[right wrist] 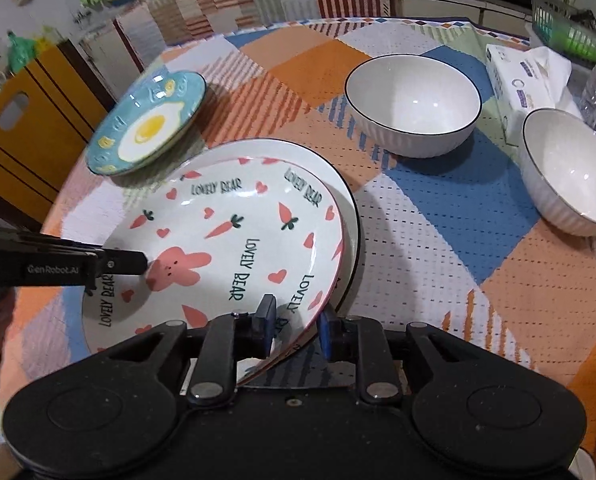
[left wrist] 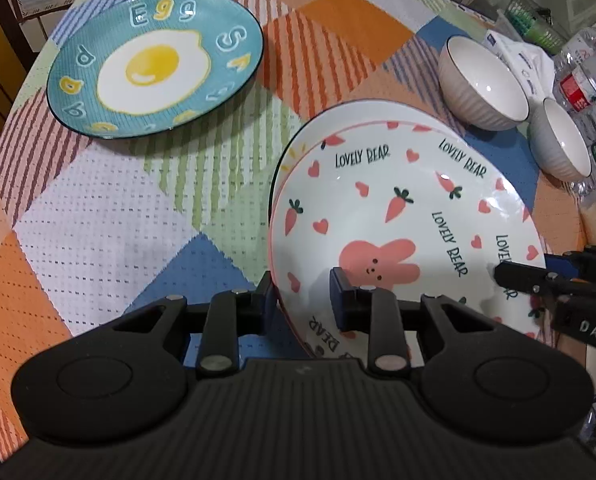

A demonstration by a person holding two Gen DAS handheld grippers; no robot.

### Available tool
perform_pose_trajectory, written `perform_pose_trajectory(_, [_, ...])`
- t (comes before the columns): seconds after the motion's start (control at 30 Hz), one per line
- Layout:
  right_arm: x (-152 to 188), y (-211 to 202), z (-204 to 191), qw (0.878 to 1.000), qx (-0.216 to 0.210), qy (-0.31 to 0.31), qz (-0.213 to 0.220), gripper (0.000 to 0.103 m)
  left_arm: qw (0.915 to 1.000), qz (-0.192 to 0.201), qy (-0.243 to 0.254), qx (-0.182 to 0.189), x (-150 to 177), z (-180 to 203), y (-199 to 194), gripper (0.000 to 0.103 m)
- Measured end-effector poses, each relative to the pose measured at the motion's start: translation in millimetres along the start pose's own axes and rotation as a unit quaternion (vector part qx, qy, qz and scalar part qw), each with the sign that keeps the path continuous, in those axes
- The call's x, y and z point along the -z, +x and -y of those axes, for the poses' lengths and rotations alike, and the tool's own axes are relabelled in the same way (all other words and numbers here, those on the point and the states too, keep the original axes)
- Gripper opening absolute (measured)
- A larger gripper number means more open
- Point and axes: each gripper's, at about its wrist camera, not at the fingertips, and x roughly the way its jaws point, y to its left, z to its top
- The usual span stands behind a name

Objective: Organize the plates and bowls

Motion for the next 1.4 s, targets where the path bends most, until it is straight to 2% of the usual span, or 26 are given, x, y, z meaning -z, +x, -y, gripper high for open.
perform_pose_trajectory(0.07, [1,1,-14,0.999,0.04,-0.021,-0.009,0.032,0.9999,0.011,0.004,-0.004,4,2,-1,0.026])
perform_pose_trajectory(0.17, [4,0,-26,0.996,0.075,-0.05,0.002,0.035,0.9999,0.013,0.002,-0.007,5,4,-1,0.026])
perform_pose_trajectory(0.33, [1,7,-28,0.993,0.103,-0.052,-0.004,0.035,0.9993,0.015,0.015,-0.03,1,11,2,0.026])
perform_pose_trajectory(0.6, [0,17,-40,0.986,0.14,-0.096,0.004,0.037,0.9998,-0.001,-0.014,-0.012,-6,1,-3,0.025])
perform_pose_trajectory(0.8, [-1,-13,-43,0.99,0.103,-0.091,0.039,0.037,0.9998,0.02,-0.003,-0.008,-1,-1,-33,0.025])
perform_pose_trajectory(0.97, [-5,-45,-55,0.99,0.079,-0.097,0.065,0.037,0.997,0.055,0.028,-0.047,10,-2,-61,0.025])
perform_pose_trajectory(1.2, [-11,-78,-79,0.988,0.038,-0.119,0.097,0.038,0.9947,0.074,0.045,-0.057,17,-11,-96,0.027])
perform_pose_trajectory(1.27, [-14,-86,-87,0.986,0.026,-0.127,0.107,0.041,0.9946,0.077,0.044,-0.054,17,-13,-104,0.028])
perform_pose_trajectory(1.37, [-21,-95,-100,0.981,0.018,-0.147,0.122,0.052,0.994,0.074,0.059,-0.055,17,-17,-114,0.033])
perform_pose_trajectory(1.4, [-23,-98,-104,0.979,0.019,-0.163,0.124,0.062,0.9933,0.074,0.064,-0.061,18,-18,-117,0.034])
